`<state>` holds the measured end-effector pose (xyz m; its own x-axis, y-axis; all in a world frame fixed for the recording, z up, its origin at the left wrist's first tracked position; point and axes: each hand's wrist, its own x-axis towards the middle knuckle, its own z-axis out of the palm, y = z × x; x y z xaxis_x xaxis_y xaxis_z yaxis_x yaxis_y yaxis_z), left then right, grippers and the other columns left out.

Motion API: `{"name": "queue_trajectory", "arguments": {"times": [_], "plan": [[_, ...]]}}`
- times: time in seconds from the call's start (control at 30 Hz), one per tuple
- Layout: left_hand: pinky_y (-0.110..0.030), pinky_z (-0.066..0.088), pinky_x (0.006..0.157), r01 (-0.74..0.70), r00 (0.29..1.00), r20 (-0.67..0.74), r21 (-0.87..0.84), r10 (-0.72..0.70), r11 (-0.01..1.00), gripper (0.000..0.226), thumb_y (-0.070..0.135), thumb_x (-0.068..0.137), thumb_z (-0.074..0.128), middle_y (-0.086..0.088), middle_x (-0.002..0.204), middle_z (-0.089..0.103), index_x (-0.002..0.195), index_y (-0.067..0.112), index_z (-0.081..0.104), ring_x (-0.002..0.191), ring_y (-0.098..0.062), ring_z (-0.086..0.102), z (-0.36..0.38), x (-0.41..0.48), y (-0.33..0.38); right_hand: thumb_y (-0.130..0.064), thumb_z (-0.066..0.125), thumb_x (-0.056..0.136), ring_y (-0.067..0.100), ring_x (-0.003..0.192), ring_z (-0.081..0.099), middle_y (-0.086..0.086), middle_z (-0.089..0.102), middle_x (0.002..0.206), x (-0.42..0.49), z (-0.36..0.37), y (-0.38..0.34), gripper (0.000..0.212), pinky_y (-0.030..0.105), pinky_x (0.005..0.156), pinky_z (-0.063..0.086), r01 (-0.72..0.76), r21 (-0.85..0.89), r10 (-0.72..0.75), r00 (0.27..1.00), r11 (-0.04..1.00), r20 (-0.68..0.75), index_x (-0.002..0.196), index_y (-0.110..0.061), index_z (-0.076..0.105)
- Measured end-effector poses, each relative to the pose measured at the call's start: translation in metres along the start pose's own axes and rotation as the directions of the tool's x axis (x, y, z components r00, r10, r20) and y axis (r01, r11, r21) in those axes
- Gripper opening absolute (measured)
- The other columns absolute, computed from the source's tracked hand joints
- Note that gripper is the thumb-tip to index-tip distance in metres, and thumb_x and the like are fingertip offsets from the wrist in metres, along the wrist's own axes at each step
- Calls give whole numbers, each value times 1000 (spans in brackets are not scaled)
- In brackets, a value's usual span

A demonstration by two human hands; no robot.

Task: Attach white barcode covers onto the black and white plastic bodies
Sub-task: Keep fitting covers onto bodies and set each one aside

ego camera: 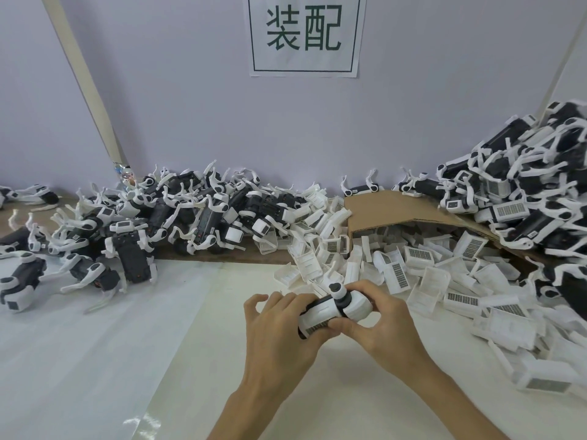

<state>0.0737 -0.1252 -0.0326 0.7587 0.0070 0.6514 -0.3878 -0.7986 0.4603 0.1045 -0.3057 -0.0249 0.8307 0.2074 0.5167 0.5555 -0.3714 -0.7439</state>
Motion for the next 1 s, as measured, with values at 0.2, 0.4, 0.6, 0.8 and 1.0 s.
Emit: {"name": "queue_trajectory", "arguments": {"times": [0.2,0.4,0.6,0.8,1.0], "plan": [[-28,26,93,56,998,-26,-79,-58,995,39,73,82,51,21,64,62,84,37,68,71,-2,56,-1,-1,2,-26,75,81,26,85,66,6,70,95,4,-7,-1,42,39,76,55,-272,320,208,953,908,222,121,-23,62],[-46,47,71,223,960,-44,-475,-276,852,40,53,89,41,8,64,67,71,27,66,63,-13,59,-6,7,-4,-29,72,82,19,73,61,9,70,94,7,-17,-2,40,27,56,48,-314,380,199,929,870,312,122,-20,68],[-54,45,88,222,918,-187,-488,-350,844,35,43,92,39,26,89,68,70,35,66,90,1,60,-4,8,-9,-25,73,84,20,59,59,12,66,82,40,-76,-18,30,26,51,48,-512,171,388,795,842,467,111,-12,66],[-40,40,76,195,935,-160,-510,-315,837,31,47,85,34,23,88,66,78,40,63,89,-1,58,-2,10,-1,-21,58,98,24,89,73,18,65,116,130,-206,-78,35,32,72,60,-112,765,400,894,634,-201,128,-3,54],[-18,40,69,219,932,-131,-541,-338,812,33,48,85,34,19,85,66,74,40,64,87,-6,59,-4,13,-2,-29,49,103,24,95,68,14,58,135,144,-205,-57,25,36,83,51,-304,560,520,808,771,-277,125,-18,55]]}}
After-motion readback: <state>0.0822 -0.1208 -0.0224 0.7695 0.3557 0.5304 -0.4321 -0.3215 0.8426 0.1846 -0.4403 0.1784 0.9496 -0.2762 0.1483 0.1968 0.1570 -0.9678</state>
